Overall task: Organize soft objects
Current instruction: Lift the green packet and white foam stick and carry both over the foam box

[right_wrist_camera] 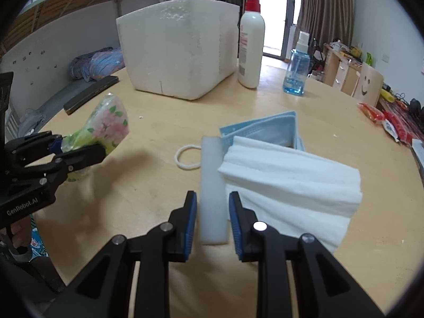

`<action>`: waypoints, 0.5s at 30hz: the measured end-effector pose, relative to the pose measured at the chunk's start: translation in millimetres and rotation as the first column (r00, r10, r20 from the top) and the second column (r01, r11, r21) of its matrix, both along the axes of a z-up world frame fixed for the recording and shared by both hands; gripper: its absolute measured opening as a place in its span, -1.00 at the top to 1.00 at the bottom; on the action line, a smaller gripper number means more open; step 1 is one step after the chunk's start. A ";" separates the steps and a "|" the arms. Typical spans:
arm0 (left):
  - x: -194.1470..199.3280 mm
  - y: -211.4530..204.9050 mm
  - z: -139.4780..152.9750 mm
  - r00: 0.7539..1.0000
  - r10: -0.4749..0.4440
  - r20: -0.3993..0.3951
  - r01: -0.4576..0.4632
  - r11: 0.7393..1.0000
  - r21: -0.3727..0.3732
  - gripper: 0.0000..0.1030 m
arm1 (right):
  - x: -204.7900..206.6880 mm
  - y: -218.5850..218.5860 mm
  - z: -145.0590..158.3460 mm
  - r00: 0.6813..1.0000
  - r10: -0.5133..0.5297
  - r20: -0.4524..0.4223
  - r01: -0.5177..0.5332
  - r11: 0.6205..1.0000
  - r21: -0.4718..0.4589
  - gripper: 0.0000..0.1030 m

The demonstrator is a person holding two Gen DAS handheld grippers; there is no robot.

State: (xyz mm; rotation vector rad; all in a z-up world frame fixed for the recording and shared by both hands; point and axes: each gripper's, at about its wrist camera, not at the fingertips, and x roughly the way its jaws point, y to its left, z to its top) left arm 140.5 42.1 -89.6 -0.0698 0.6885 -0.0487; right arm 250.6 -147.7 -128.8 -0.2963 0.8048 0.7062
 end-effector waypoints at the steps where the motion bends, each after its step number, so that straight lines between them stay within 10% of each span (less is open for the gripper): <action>1: 0.2 -0.3 -0.5 1.000 -0.001 -0.002 0.001 1.000 -0.002 0.39 | 1.3 0.3 -1.9 1.000 -0.005 -0.005 0.005 1.000 -0.008 0.44; 15: -0.2 0.1 0.7 1.000 -0.001 0.002 0.001 1.000 -0.002 0.39 | -2.7 -2.6 2.4 0.999 0.027 -0.024 -0.026 0.998 0.060 0.57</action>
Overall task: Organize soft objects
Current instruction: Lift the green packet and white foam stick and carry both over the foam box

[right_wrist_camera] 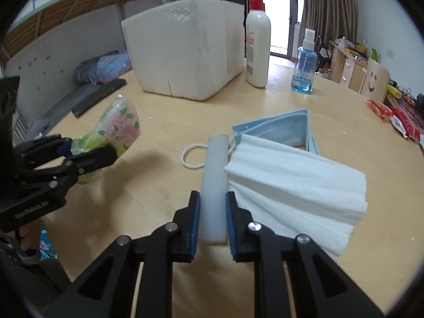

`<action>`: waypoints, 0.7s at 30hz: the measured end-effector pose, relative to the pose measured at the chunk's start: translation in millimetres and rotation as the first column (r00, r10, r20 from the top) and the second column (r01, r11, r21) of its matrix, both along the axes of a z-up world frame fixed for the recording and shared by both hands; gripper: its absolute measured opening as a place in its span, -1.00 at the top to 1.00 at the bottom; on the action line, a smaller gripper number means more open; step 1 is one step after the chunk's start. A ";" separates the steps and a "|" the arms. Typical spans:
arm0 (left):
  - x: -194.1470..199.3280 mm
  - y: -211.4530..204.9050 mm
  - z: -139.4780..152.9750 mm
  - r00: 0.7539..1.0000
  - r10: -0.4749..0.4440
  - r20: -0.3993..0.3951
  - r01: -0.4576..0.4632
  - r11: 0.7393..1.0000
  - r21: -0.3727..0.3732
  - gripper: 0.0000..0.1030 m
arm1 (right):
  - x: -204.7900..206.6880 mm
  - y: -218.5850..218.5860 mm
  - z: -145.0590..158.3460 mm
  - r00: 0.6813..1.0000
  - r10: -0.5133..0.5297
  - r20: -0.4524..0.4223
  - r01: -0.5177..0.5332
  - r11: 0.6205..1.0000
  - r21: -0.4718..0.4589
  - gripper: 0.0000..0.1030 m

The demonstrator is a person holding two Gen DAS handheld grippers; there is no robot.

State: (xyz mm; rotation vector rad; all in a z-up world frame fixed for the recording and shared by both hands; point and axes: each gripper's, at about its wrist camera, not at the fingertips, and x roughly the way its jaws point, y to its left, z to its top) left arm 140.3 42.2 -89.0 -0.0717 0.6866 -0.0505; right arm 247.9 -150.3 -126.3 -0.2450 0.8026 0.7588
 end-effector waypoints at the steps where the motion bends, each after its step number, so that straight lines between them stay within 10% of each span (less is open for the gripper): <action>1: -0.4 -0.4 1.1 1.000 0.000 0.003 0.000 1.000 0.001 0.39 | -0.8 -1.8 2.4 1.000 0.000 0.001 0.000 1.000 0.010 0.57; 21: -10.7 -12.2 33.5 0.995 -0.005 0.100 0.001 0.999 0.035 0.40 | -19.0 -32.0 59.1 0.992 -0.063 0.108 0.041 0.979 0.199 0.57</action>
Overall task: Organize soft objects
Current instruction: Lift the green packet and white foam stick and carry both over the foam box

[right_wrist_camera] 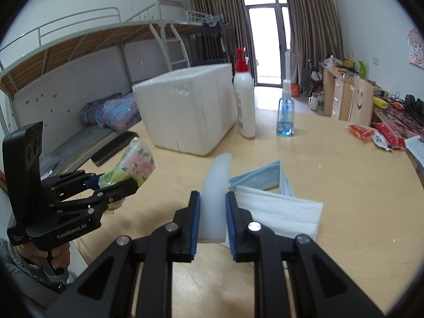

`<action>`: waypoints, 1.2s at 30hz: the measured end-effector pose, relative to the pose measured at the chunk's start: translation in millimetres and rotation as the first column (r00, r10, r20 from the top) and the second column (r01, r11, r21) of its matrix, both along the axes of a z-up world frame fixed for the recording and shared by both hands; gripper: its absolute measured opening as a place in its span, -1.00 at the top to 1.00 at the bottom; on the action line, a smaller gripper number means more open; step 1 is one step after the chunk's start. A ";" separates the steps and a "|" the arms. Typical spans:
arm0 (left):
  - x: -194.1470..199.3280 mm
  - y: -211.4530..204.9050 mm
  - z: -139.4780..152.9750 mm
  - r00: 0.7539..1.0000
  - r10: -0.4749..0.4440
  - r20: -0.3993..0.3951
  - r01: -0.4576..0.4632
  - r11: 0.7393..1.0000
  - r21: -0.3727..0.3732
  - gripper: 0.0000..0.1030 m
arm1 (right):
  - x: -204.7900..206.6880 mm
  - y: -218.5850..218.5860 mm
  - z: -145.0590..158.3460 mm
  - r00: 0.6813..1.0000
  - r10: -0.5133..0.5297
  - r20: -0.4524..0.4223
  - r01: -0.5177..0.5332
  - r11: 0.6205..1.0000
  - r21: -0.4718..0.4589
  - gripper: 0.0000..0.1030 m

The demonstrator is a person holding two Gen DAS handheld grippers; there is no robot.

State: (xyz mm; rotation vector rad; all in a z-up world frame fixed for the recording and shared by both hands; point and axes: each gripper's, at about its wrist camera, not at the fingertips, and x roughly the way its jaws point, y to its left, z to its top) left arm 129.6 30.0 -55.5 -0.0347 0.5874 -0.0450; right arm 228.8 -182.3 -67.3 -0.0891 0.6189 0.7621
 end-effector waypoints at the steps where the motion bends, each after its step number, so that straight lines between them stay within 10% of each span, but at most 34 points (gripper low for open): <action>1: -0.9 -0.6 3.1 1.000 0.001 0.010 -0.001 1.000 0.003 0.39 | -0.8 -1.2 2.0 1.000 -0.001 0.006 0.001 1.000 0.006 0.57; 36: -57.5 25.7 87.5 0.945 0.113 0.307 -0.146 0.985 0.088 0.40 | -39.9 17.3 69.4 0.967 0.052 0.250 -0.093 0.983 0.159 0.57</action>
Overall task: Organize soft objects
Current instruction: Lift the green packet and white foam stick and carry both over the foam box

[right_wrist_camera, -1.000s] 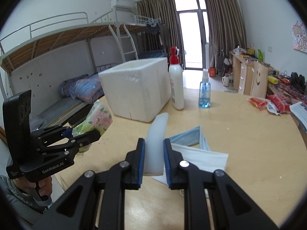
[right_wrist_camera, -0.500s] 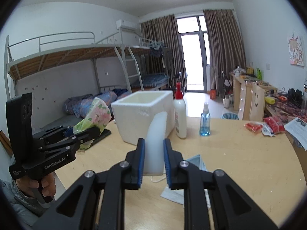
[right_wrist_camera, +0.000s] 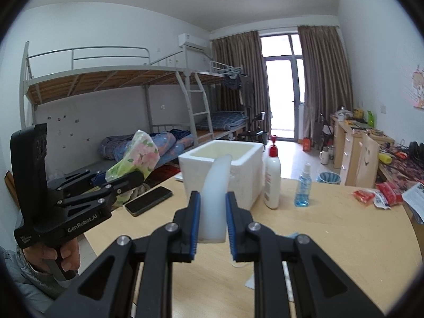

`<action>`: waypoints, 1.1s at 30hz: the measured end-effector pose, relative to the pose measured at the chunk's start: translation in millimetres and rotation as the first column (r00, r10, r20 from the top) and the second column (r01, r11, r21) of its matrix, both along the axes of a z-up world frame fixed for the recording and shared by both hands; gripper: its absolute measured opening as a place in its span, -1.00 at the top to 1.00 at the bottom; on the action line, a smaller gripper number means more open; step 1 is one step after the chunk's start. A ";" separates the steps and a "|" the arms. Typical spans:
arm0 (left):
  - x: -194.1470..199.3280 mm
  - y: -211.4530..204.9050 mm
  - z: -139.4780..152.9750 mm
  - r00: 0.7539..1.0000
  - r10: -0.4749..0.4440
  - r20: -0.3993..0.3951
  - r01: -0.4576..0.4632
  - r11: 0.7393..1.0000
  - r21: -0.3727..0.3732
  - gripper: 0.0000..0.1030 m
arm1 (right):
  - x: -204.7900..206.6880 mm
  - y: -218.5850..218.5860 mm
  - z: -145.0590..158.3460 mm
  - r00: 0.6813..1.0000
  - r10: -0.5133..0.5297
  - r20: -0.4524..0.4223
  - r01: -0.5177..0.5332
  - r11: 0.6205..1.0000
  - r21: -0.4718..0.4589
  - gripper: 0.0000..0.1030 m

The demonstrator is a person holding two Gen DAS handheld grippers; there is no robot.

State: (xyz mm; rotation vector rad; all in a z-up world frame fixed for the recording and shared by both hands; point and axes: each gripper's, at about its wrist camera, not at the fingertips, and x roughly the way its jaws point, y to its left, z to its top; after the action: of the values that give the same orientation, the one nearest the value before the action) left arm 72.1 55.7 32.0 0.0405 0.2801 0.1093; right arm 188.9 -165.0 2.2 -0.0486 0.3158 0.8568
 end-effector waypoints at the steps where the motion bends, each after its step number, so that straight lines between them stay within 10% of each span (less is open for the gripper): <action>1: -2.3 2.7 0.3 1.000 0.013 0.001 -0.013 1.000 0.003 0.40 | 0.1 3.5 0.1 1.000 0.012 0.001 -0.012 1.000 0.001 0.57; 33: 37.9 43.9 15.3 0.998 0.032 -0.059 -0.034 0.998 -0.043 0.40 | 31.5 60.8 24.7 0.999 0.032 -0.001 -0.032 0.997 -0.064 0.57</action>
State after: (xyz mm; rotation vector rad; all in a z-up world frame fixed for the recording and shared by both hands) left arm 110.0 99.5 47.3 -0.0044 0.3418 0.1349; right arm 220.5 -104.2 26.9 -0.1135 0.3431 0.8786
